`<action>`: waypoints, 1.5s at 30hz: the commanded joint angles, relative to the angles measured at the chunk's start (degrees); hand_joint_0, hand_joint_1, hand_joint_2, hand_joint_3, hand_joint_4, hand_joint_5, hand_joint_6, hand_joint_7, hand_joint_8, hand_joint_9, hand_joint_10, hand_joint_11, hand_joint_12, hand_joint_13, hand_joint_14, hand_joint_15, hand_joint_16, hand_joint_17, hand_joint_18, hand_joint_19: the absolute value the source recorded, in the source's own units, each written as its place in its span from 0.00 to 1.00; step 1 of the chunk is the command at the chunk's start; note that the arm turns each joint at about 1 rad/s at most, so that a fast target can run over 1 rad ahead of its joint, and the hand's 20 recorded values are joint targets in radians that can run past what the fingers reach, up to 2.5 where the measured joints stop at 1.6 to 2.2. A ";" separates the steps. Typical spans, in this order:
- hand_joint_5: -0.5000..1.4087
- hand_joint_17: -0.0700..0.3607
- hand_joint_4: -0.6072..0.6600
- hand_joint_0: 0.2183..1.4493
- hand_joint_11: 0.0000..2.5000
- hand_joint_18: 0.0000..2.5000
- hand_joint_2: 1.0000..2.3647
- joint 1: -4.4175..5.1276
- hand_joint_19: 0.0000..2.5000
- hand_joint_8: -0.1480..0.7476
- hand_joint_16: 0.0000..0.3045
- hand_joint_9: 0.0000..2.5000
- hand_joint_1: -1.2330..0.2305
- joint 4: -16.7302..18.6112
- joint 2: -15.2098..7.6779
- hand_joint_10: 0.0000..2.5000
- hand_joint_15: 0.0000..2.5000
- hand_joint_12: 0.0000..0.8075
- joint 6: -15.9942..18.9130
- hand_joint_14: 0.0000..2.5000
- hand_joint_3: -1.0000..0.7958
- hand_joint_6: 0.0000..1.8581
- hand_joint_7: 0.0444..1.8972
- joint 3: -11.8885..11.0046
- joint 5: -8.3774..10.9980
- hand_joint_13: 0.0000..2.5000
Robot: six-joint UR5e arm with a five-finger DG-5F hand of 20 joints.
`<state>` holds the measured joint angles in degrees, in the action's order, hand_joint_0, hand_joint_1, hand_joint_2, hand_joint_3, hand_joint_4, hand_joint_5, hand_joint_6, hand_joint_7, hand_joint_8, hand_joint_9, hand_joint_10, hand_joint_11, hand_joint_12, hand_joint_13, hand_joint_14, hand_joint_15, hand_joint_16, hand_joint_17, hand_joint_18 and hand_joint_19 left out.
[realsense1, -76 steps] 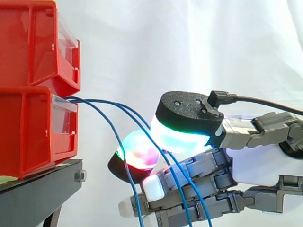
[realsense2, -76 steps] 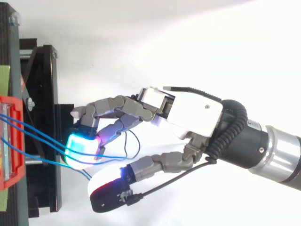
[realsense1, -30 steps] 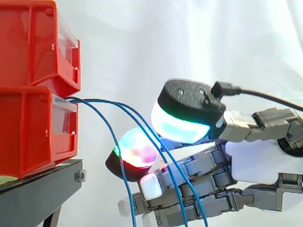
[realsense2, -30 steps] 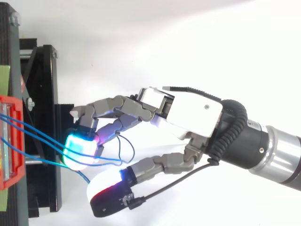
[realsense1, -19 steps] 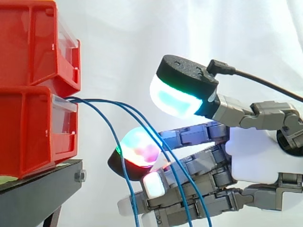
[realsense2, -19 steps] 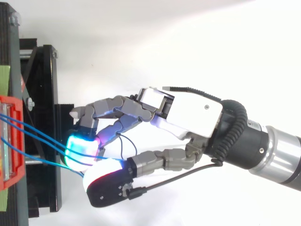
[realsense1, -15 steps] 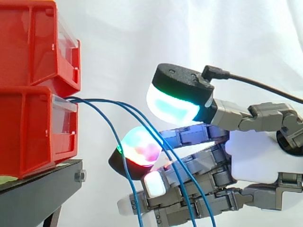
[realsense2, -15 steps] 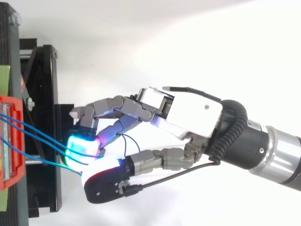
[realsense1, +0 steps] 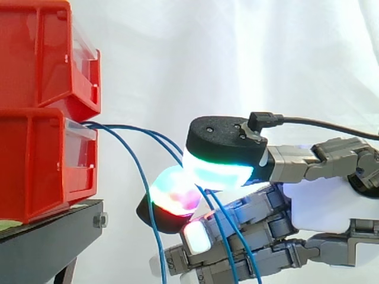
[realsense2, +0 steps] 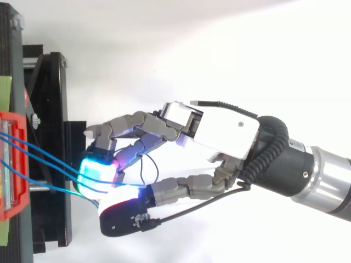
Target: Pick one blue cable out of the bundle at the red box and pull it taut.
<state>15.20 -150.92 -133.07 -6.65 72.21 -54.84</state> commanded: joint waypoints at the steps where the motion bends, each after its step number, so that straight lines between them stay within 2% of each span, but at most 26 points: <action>1: 0.17 0.43 0.60 0.37 0.31 0.15 0.01 0.00 0.04 0.54 0.17 0.34 0.26 -0.78 0.00 0.01 0.03 0.51 0.14 0.00 0.34 0.43 0.50 -0.32 0.00 0.16; 9: 0.16 0.43 0.59 0.42 0.31 0.16 0.00 0.00 0.02 0.52 0.17 0.32 0.22 -2.88 0.00 0.01 0.02 0.50 0.41 0.00 0.30 0.44 0.51 -1.11 0.00 0.16; 12: 0.16 0.43 0.60 0.34 0.31 0.15 0.00 0.00 0.03 0.52 0.17 0.32 0.22 -2.88 0.00 0.01 0.03 0.50 0.85 0.00 0.28 0.44 0.51 -1.11 0.00 0.15; 13: 0.16 0.43 0.61 0.29 0.31 0.15 0.00 0.00 0.03 0.53 0.17 0.32 0.25 -2.88 0.00 0.01 0.03 0.51 0.93 0.00 0.28 0.44 0.51 -1.11 0.00 0.15; 14: 0.17 0.45 0.63 0.23 0.31 0.14 0.00 0.00 0.04 0.56 0.18 0.34 0.32 -2.97 0.00 0.01 0.03 0.53 1.20 0.00 0.28 0.43 0.52 -1.11 0.00 0.15; 18: 0.18 0.45 0.63 0.23 0.31 0.14 0.00 0.00 0.05 0.57 0.18 0.36 0.37 -3.85 0.09 0.01 0.04 0.53 1.73 0.00 0.28 0.43 0.54 -1.20 0.00 0.15; 20: 0.18 0.43 0.63 0.29 0.31 0.14 0.00 0.00 0.05 0.56 0.17 0.37 0.40 -4.55 0.88 0.01 0.04 0.51 1.46 0.00 0.28 0.43 0.56 -1.29 0.00 0.16; 22: 0.18 0.43 0.63 0.30 0.31 0.14 0.00 0.09 0.06 0.56 0.17 0.37 0.40 -4.73 0.88 0.01 0.04 0.50 1.64 0.00 0.31 0.43 0.56 -1.20 0.00 0.16; 23: 0.18 0.42 0.64 0.31 0.37 0.14 0.01 0.09 0.05 0.56 0.16 0.41 0.39 -4.82 0.88 0.01 0.04 0.51 1.64 0.00 0.35 0.45 0.58 -1.20 0.00 0.17; 25: 0.18 0.42 0.65 0.31 0.43 0.14 0.01 0.09 0.05 0.56 0.16 0.41 0.40 -4.82 1.05 0.01 0.04 0.51 1.64 0.00 0.38 0.46 0.60 -1.20 0.00 0.17; 29: 0.18 0.42 0.65 0.31 0.42 0.15 0.01 0.09 0.04 0.56 0.16 0.37 0.36 -4.82 1.05 0.01 0.04 0.51 1.64 0.00 0.41 0.47 0.61 -1.37 0.00 0.17; 32: 0.17 0.42 0.62 0.32 0.40 0.15 0.01 0.18 0.05 0.56 0.16 0.36 0.33 -5.17 1.05 0.01 0.04 0.51 1.37 0.00 0.42 0.47 0.58 -2.43 0.00 0.17; 38: 0.17 0.43 0.59 0.34 0.39 0.15 0.01 0.35 0.05 0.56 0.17 0.35 0.29 -6.05 1.05 0.01 0.04 0.51 1.46 0.00 0.39 0.48 0.57 -2.43 0.00 0.16; 39: 0.17 0.43 0.59 0.34 0.39 0.15 0.01 0.35 0.05 0.55 0.17 0.35 0.28 -6.49 1.76 0.01 0.04 0.51 1.29 0.00 0.39 0.48 0.57 -2.52 0.00 0.16; 45: 0.17 0.43 0.61 0.36 0.39 0.15 0.00 0.44 0.04 0.55 0.17 0.34 0.25 -7.02 1.85 0.01 0.04 0.51 1.02 0.00 0.30 0.47 0.56 -2.52 0.00 0.16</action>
<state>15.62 -157.66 -131.29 -5.58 69.72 -54.84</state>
